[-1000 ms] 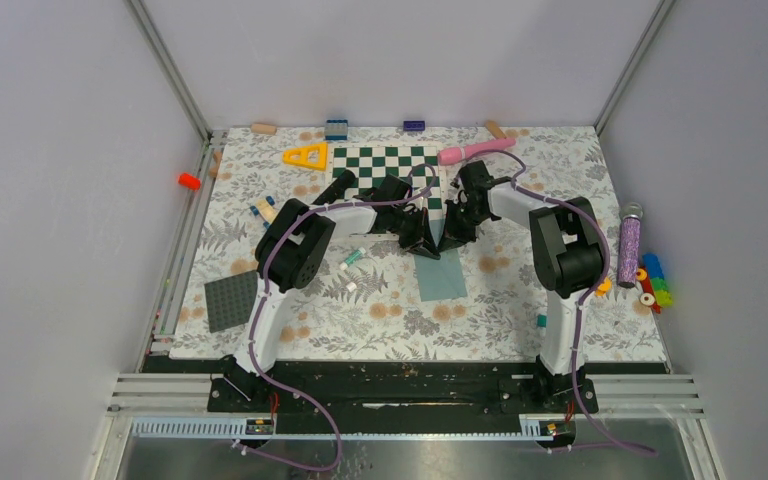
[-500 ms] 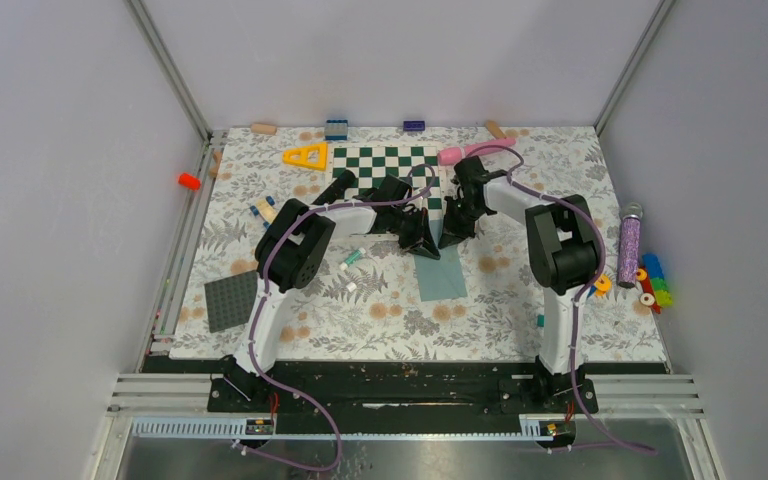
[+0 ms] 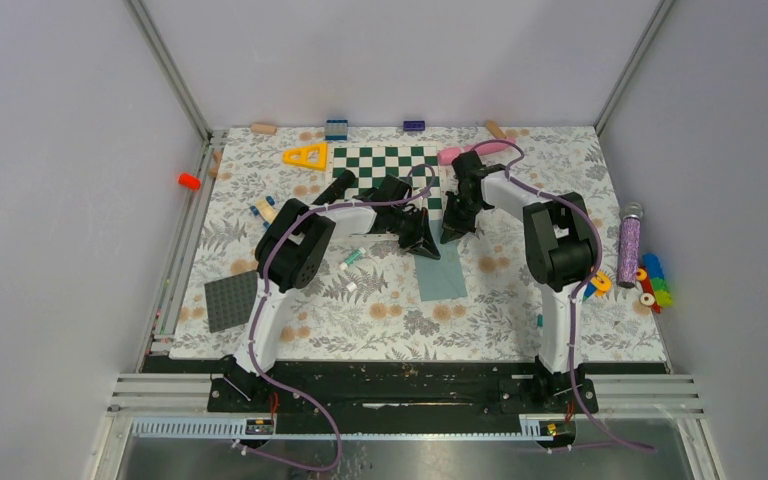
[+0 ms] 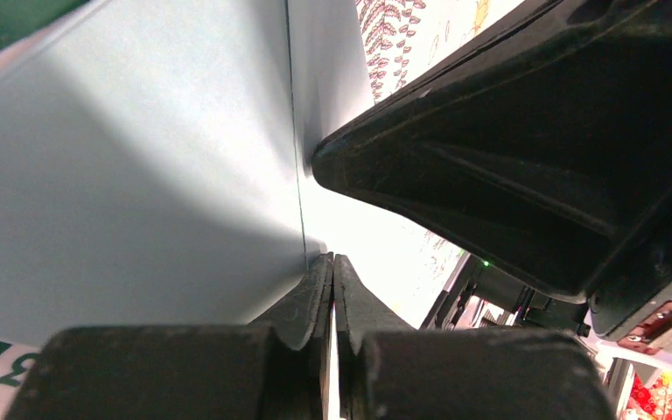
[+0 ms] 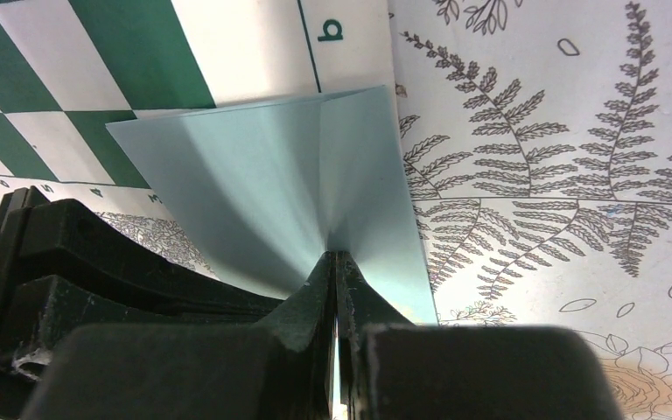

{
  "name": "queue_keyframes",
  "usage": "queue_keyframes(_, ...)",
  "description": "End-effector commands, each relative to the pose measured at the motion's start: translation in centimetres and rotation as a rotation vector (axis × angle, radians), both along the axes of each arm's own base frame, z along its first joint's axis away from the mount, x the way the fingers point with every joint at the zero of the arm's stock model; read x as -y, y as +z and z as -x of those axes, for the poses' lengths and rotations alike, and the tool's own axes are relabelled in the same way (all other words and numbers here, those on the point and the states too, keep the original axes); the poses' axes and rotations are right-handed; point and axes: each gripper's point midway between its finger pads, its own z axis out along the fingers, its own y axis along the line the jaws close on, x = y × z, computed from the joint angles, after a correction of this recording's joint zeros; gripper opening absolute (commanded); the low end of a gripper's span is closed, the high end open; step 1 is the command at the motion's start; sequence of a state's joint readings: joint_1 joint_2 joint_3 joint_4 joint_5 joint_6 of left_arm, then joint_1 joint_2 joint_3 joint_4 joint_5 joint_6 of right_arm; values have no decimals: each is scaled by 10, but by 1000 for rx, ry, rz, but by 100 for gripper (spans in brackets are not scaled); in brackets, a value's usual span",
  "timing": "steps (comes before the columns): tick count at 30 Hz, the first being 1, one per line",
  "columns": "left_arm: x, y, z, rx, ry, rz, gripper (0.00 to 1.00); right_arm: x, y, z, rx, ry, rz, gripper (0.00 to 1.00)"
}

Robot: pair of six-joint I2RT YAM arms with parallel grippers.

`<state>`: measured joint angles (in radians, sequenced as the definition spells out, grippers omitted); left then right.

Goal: Place the letter into the envelope and seal it
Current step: Seal the envelope flap on the envelope.

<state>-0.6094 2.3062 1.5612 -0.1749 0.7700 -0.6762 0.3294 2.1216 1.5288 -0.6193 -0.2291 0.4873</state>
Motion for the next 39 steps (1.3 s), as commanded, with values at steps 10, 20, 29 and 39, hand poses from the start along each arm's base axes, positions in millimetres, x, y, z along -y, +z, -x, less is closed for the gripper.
queue_keyframes(10, -10, -21, 5, -22, 11, -57, 0, -5, -13, 48, -52, 58, 48, 0)
queue_keyframes(20, -14, -18, -2, -18, 25, -54, 0, 0, -12, 31, -27, 66, 115, 0)
queue_keyframes(29, -12, -19, -1, -18, 24, -55, 0, 9, -12, 28, -27, 79, 145, 0)
queue_keyframes(39, -12, -19, -1, -16, 23, -56, 0, 23, -10, 58, -50, 143, 161, 0)
